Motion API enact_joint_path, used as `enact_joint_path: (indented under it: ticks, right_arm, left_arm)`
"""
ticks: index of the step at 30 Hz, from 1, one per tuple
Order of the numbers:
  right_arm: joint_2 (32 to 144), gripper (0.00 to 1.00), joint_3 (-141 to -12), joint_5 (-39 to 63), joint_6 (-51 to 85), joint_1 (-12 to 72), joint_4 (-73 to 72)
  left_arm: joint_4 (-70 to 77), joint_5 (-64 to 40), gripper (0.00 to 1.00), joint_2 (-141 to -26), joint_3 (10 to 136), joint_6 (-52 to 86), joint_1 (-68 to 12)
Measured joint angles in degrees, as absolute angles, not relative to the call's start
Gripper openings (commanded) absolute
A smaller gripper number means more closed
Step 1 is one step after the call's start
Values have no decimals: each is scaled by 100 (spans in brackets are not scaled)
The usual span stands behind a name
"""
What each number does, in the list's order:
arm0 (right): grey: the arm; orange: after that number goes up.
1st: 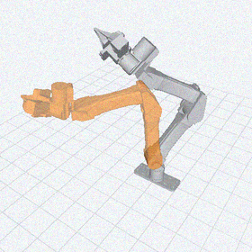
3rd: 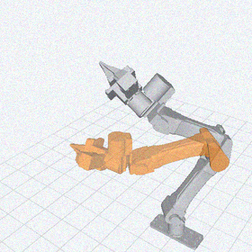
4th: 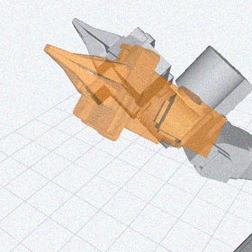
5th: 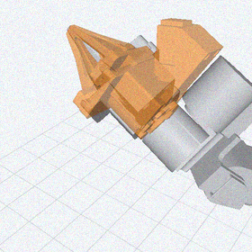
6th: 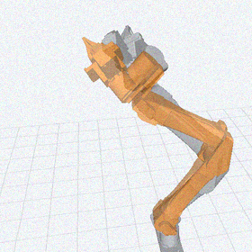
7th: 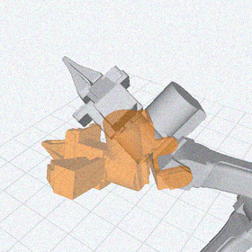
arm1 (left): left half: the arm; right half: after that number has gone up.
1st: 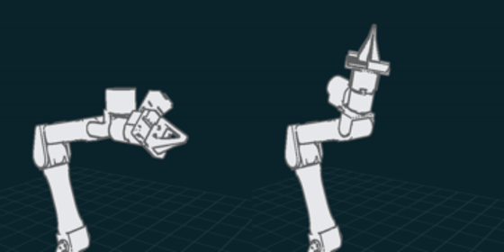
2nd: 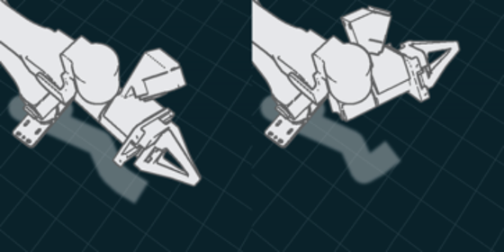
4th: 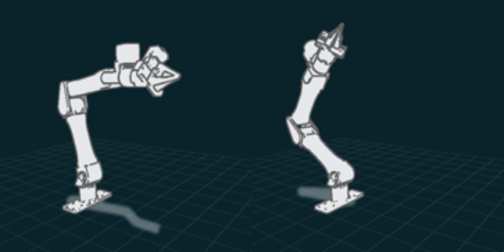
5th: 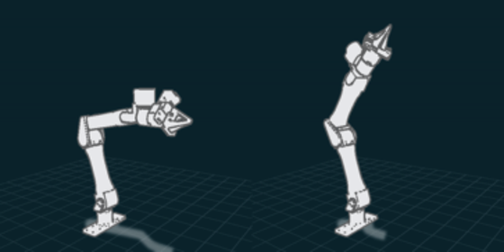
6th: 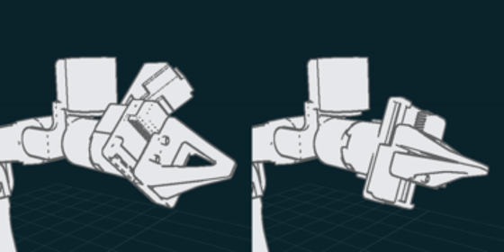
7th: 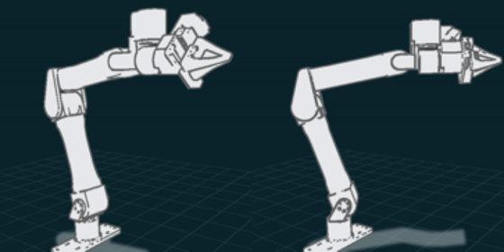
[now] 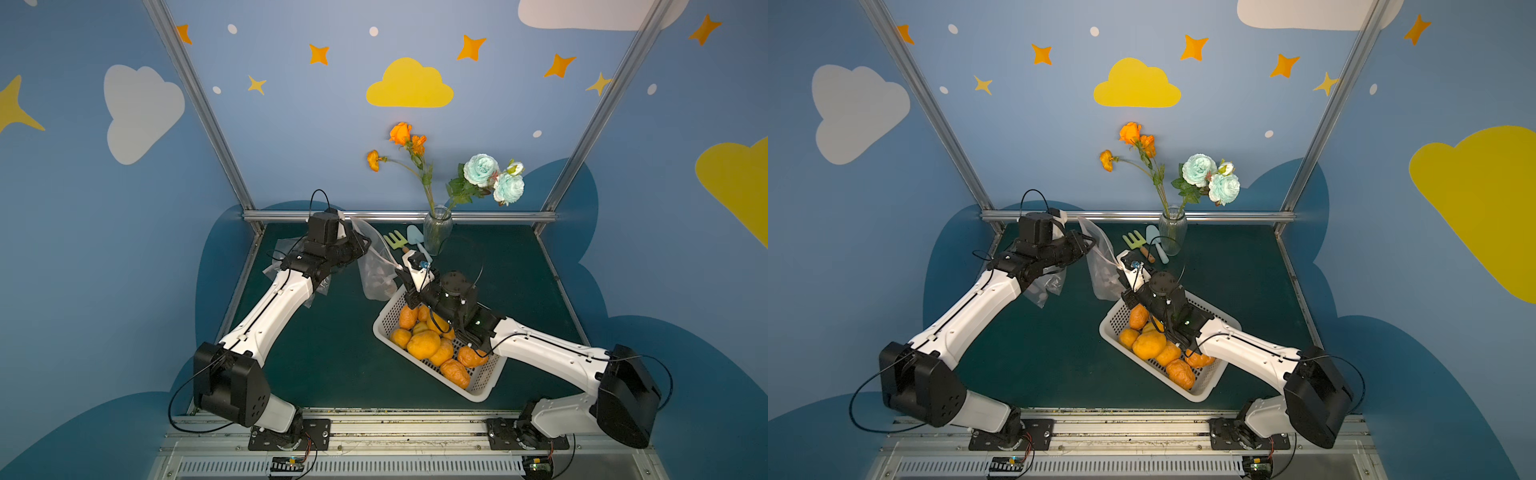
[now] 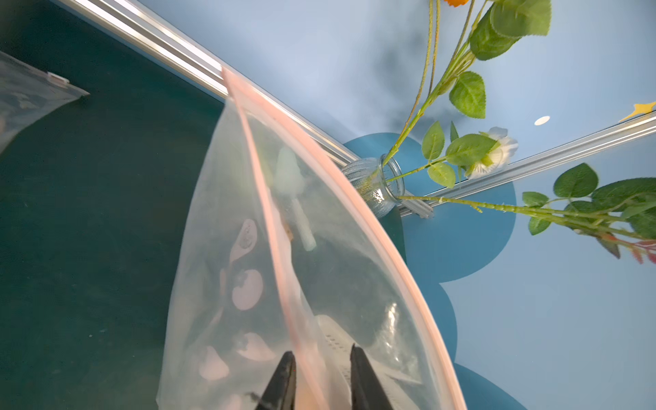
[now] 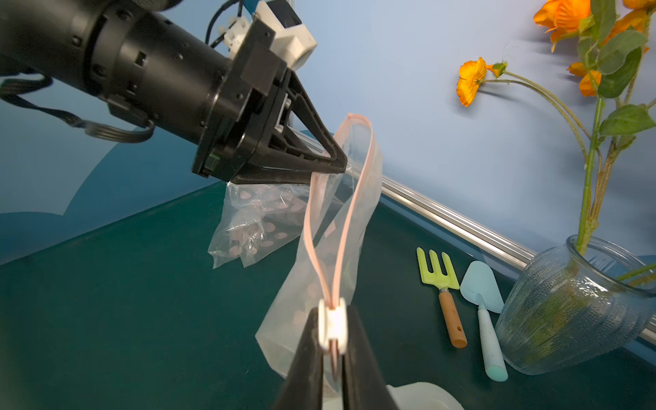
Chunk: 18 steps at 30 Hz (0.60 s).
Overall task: Put the potatoes into a zipper bag and zip it
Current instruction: Adjust the zipper food storage bag in the basket.
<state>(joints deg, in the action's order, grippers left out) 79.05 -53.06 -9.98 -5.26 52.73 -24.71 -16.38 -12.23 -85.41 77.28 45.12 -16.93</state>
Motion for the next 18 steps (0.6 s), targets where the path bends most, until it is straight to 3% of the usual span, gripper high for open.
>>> enact_joint_path:
  ticks: [4, 5, 8, 10, 13, 18]
  right_arm:
    - [7905, 4, -5308, -1000, -495, 5273, -2467]
    - [7909, 10, -5315, -1000, -469, 5273, -2462]
    - [7922, 46, -5328, -1000, -307, 5271, -2460]
    - [7924, 60, -5347, -1004, -172, 5271, -2416]
    - [7861, 69, -5367, -980, 126, 5242, -2215]
    - [7352, 71, -5417, -622, 580, 4960, -1614]
  left_arm:
    - [-1643, -1229, 3, -8536, 7734, 4539, -1678]
    - [-1645, -1232, 3, -8536, 7734, 4528, -1678]
    - [-1656, -1232, 3, -8514, 7734, 4525, -1678]
    - [-1688, -1227, 3, -8471, 7736, 4488, -1678]
    - [-1959, -1048, 3, -8390, 7817, 4283, -1723]
    - [-2746, -198, 3, -8340, 8346, 3682, -2161]
